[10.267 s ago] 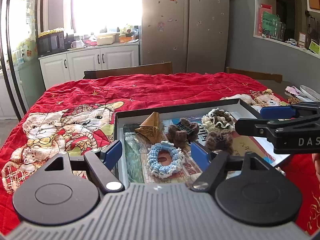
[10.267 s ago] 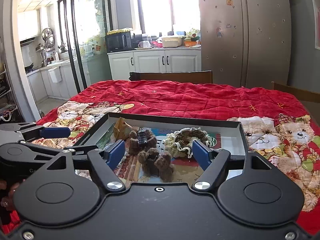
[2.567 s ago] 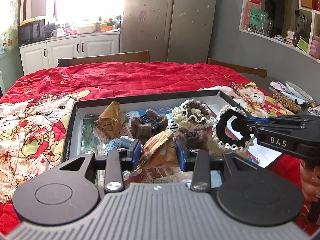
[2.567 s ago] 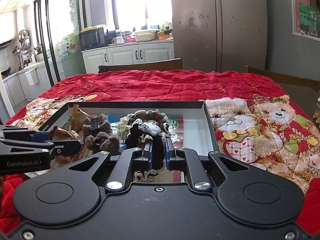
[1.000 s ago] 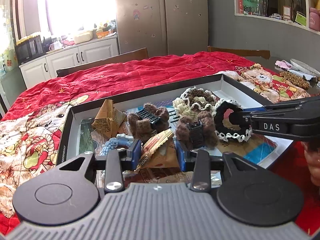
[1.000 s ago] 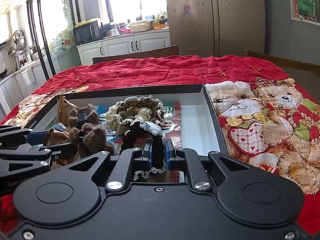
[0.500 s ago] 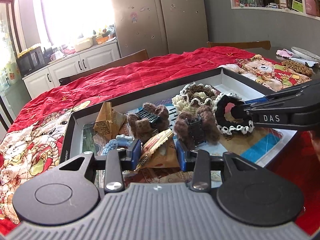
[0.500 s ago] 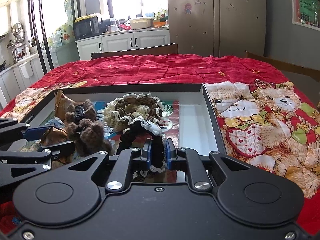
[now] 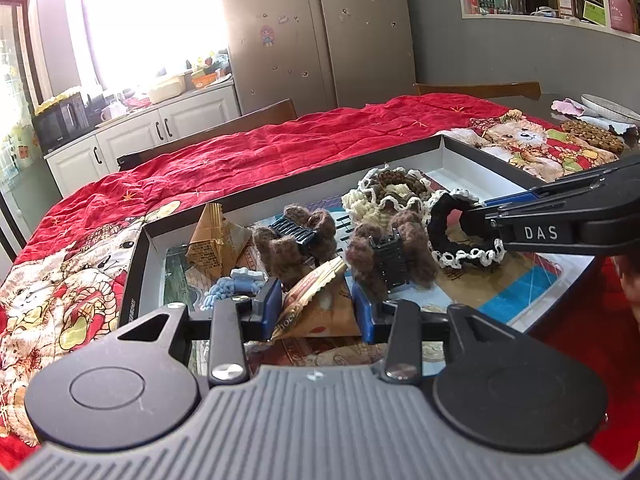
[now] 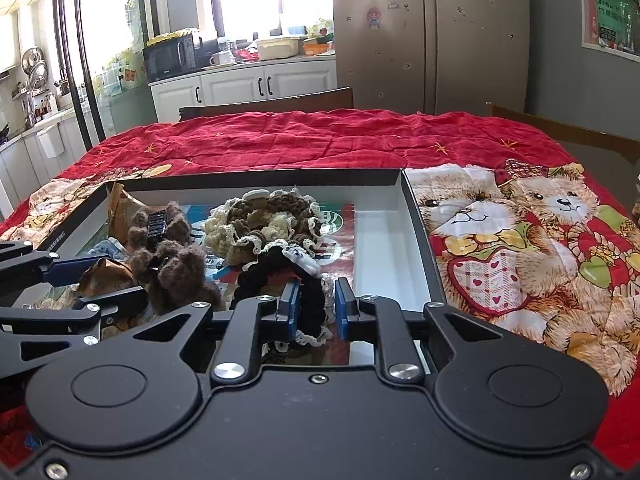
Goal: Organize objects
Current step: 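Lower the tan packet with the left tool while the right tool lowers the black scrunchie into the box, then open the left tool to release the packet while the right tool releases the scrunchie, then withdraw both open tools up and out of the black box, then move both open tools down toward the binder clips on the red cloth, then grasp the blue binder clips with the left tool while the right tool grasps the teal binder clip, then carry the blue and teal binder clips into the black box with both tools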
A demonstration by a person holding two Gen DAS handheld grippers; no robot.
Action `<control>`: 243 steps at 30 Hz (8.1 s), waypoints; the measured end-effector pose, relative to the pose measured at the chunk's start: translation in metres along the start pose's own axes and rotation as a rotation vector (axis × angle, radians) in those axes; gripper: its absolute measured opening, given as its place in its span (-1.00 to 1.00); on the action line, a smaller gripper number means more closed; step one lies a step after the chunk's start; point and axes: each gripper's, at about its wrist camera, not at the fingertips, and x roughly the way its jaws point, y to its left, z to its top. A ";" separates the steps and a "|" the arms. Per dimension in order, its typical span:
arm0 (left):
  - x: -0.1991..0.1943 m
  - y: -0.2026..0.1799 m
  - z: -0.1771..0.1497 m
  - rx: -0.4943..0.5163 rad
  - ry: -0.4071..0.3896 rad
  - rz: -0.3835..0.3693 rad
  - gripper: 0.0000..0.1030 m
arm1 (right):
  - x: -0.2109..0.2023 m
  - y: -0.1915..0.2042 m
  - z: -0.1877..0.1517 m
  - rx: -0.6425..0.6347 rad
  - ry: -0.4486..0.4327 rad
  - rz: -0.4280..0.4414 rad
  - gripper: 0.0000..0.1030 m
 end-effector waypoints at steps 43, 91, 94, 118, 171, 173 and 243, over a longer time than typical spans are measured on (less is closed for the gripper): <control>-0.023 0.002 0.001 -0.016 -0.060 0.027 0.59 | -0.026 0.003 0.001 -0.022 -0.050 -0.002 0.09; -0.128 0.017 0.013 -0.065 -0.180 -0.018 0.78 | -0.175 0.026 0.004 -0.128 -0.212 0.068 0.44; -0.135 0.017 0.012 -0.064 -0.186 -0.024 0.79 | -0.184 0.028 0.001 -0.140 -0.217 0.074 0.46; -0.153 0.015 -0.026 -0.041 -0.131 -0.112 0.82 | -0.200 0.031 -0.042 -0.213 -0.140 0.133 0.55; -0.080 -0.016 -0.065 -0.017 0.045 -0.245 0.01 | -0.114 0.050 -0.099 -0.391 0.055 0.372 -0.44; -0.080 -0.016 -0.065 -0.013 0.044 -0.242 -0.08 | -0.114 0.050 -0.099 -0.391 0.054 0.372 -0.47; -0.055 0.049 0.023 -0.158 -0.098 -0.115 -0.27 | -0.084 0.024 0.027 -0.185 -0.147 0.198 -0.48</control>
